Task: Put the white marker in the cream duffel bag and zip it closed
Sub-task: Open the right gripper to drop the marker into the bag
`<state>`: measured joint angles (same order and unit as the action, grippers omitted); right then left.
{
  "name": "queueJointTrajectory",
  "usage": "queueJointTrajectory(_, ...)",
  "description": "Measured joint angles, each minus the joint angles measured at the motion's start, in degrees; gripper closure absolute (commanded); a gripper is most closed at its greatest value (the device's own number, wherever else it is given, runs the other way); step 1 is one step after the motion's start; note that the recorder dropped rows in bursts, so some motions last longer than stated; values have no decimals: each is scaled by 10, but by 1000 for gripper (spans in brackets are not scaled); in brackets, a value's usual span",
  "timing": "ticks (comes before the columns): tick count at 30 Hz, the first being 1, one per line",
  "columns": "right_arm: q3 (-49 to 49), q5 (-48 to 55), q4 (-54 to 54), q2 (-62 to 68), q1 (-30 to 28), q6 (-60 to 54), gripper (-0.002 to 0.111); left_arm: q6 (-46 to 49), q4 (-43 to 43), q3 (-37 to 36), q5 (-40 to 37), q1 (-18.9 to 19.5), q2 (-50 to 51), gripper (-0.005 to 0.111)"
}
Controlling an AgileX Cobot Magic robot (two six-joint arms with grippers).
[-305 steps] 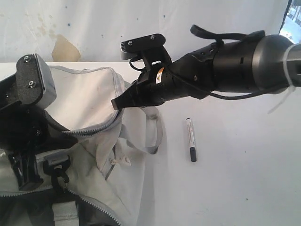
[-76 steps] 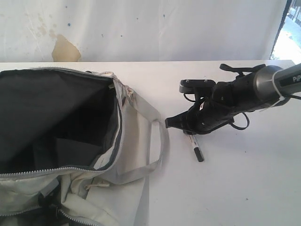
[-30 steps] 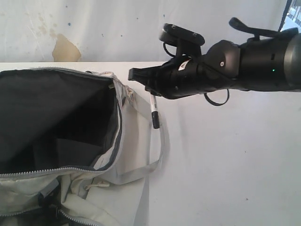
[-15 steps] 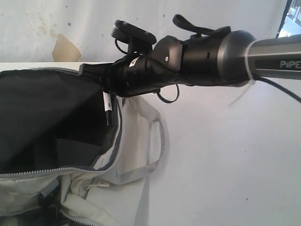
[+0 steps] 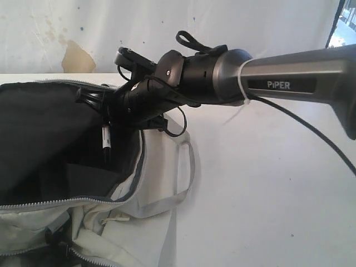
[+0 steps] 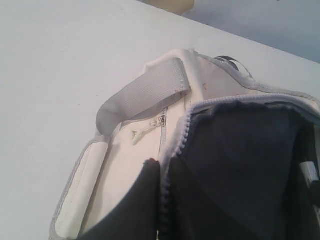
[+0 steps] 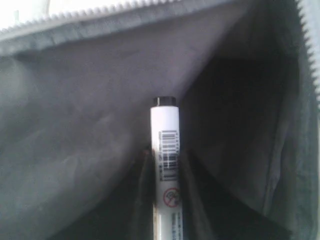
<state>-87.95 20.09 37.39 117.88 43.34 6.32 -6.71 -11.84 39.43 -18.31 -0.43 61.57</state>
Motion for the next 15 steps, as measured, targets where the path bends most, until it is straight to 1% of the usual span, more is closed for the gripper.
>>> queueJointTrajectory(1,-2,6,1,2,0,0,93,0,0,0,0,0,0,107)
queueJointTrajectory(6,-4,15,5,7,0,0,59,2,0,0,0,0,0,107)
queueJointTrajectory(7,-5,16,5,7,0,0,55,2,0,0,0,0,0,107)
queueJointTrajectory(8,-5,18,5,7,0,0,48,2,0,0,0,0,0,107)
queueJointTrajectory(9,-9,19,6,7,0,0,46,2,0,0,0,0,0,107)
queueJointTrajectory(15,-23,41,8,7,0,-28,47,7,0,0,0,0,0,107)
